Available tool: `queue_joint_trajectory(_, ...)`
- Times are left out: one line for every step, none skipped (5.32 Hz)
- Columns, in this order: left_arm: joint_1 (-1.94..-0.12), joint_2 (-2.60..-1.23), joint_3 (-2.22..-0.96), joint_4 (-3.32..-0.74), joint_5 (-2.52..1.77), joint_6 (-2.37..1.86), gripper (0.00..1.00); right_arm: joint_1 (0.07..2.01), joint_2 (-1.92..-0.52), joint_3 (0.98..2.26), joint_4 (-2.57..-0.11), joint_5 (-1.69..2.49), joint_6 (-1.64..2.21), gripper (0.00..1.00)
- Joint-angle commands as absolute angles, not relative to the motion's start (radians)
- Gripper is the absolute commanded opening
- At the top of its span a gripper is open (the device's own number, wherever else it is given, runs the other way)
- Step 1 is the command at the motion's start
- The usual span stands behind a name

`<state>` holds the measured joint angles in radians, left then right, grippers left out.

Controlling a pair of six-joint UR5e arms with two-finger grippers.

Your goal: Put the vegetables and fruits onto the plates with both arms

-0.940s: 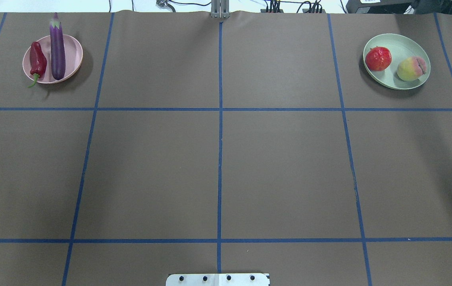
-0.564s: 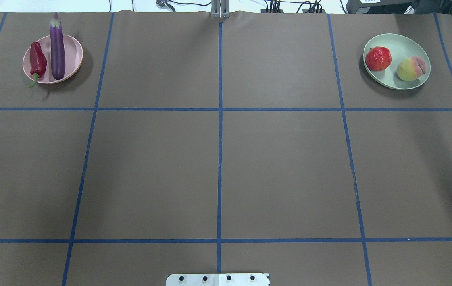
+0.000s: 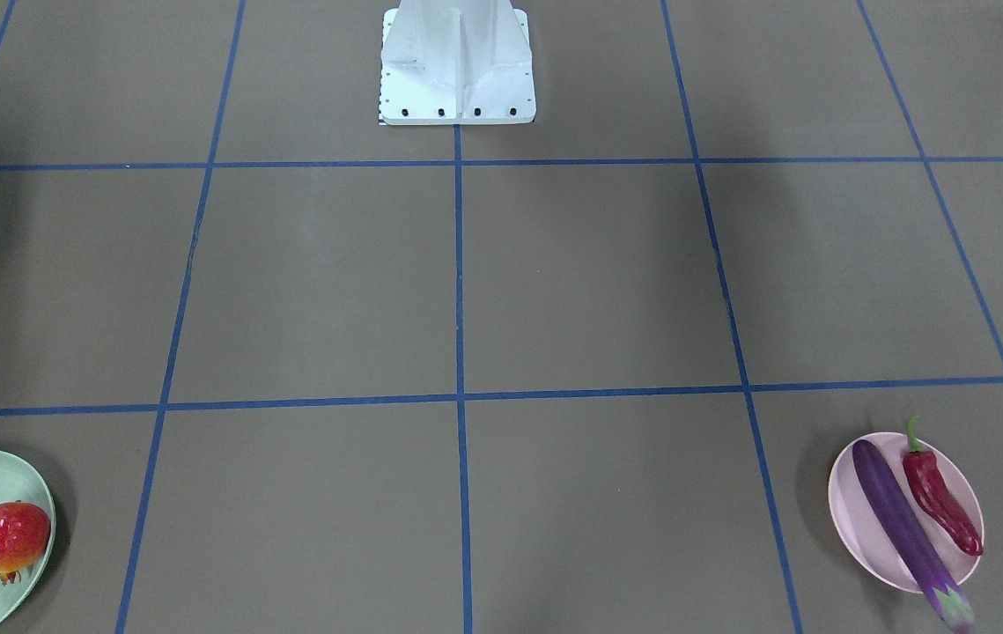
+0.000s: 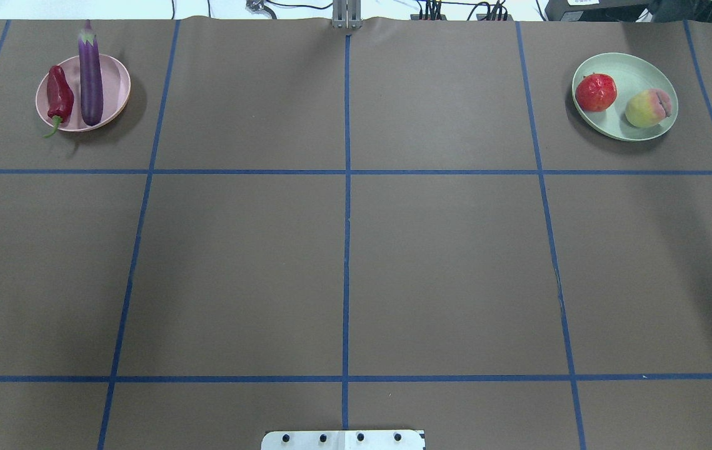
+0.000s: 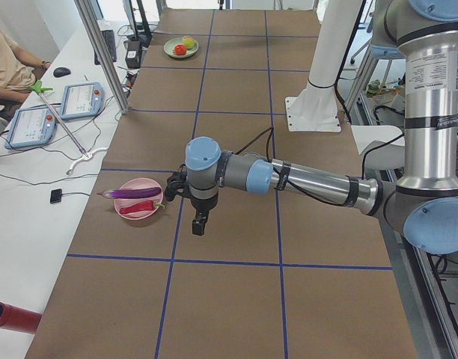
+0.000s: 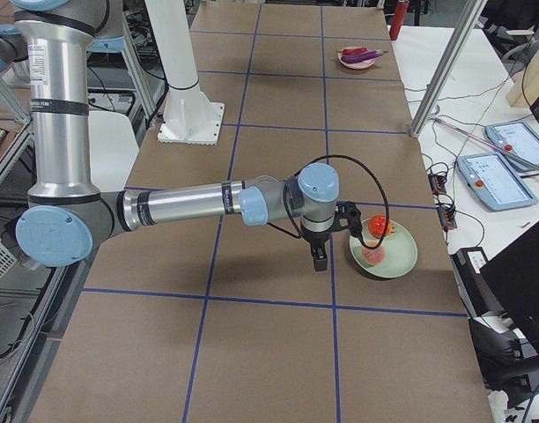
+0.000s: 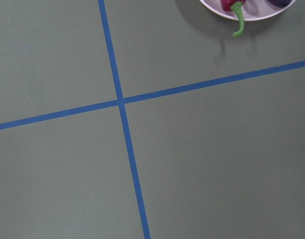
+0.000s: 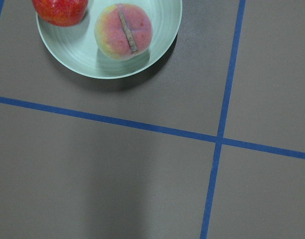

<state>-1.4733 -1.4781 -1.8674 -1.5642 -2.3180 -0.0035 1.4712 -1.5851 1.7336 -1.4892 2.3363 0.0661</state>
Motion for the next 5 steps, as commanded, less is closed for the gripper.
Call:
queue_joint_trajectory(-1.471,-1.483,-1.882,-1.566,-2.327,-0.003,1.0,1.471,-1.583,1.706,-1.444,2.335,0.064,1.0)
queue_joint_trajectory(-1.471,-1.488,-1.885,-1.566,-2.371,-0.003,1.0,1.471,-1.577,1.701,-1.443,2.347,0.067,1.0)
queue_joint_trajectory(-1.471,-1.48,-1.885,-1.566,-2.388,-0.003,1.0,1.471,-1.572,1.709,-1.442,2.359,0.067,1.0)
queue_joint_trajectory(-1.477,-1.479,-1.891,-1.566,-2.39,-0.003,1.0,1.471,-1.566,1.716,-1.427,2.359,0.066,1.0)
queue_joint_trajectory(-1.477,-1.476,-1.919,-1.563,-2.39,-0.005,1.0,1.471,-1.568,1.703,-1.407,2.361,0.064,1.0)
